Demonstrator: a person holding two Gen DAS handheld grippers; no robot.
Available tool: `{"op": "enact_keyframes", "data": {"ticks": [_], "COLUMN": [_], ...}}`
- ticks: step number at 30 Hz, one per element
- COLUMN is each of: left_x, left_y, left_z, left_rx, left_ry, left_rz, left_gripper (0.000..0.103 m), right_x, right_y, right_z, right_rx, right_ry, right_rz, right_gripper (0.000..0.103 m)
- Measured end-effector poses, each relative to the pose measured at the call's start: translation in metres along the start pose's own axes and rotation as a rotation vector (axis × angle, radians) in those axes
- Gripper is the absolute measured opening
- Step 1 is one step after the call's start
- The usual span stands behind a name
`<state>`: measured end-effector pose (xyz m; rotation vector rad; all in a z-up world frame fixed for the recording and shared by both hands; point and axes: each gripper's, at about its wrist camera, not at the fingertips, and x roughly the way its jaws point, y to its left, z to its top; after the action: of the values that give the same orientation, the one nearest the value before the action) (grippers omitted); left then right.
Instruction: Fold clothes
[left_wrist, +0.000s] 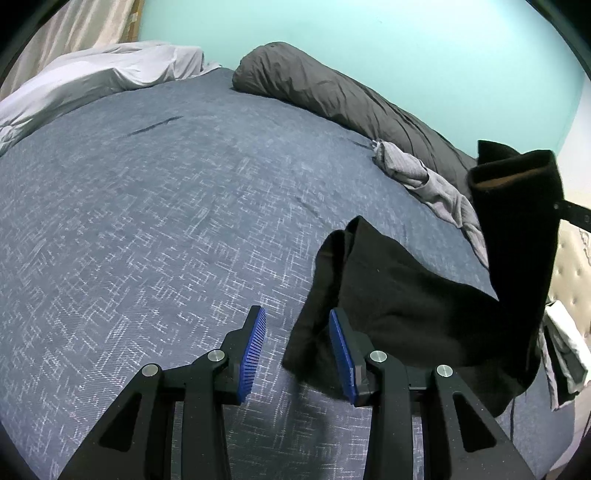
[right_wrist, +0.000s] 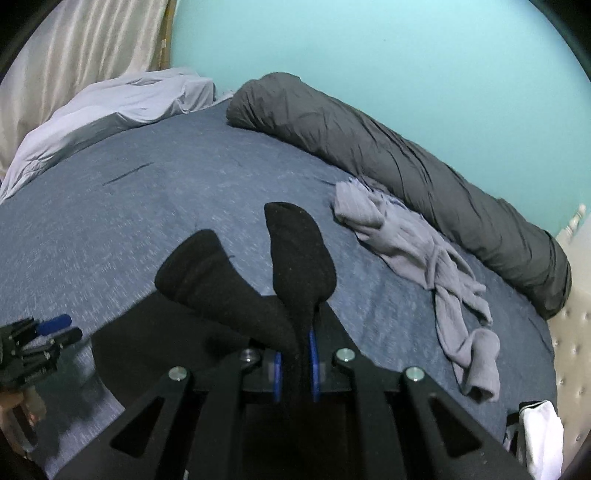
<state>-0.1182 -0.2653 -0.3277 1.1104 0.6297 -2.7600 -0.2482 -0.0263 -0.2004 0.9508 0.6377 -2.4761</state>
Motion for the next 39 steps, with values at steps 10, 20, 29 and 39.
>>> {"op": "enact_keyframes", "data": {"ticks": [10,20,29,39], "left_x": [-0.001,-0.002,0.001,0.020], "left_y": [0.004,-0.007,-0.030,-0.091], "left_z": [0.001,0.001,0.000,-0.009], "left_rx": [-0.013,0.006,0.017,0.072], "left_ry": [0.001,-0.007,0.005,0.068], "left_rz": [-0.009,-0.026,-0.095,-0.168], "left_gripper": [0.039,0.039,0.039,0.049], "right_x": [0.075,0.072,0.045,0.041], "right_y": [0.094,0.081,0.013,-0.073], "right_z": [-0.056,-0.093,-0.120,-0.175], "right_rx": [-0.089,0.015,0.191,0.385], "right_ry": [0.206,0.298,0.260,0.191], "right_rz": [0.065,0.249,0.285,0.187], "right_gripper": [0.014,0.049,0.052,0.052]}}
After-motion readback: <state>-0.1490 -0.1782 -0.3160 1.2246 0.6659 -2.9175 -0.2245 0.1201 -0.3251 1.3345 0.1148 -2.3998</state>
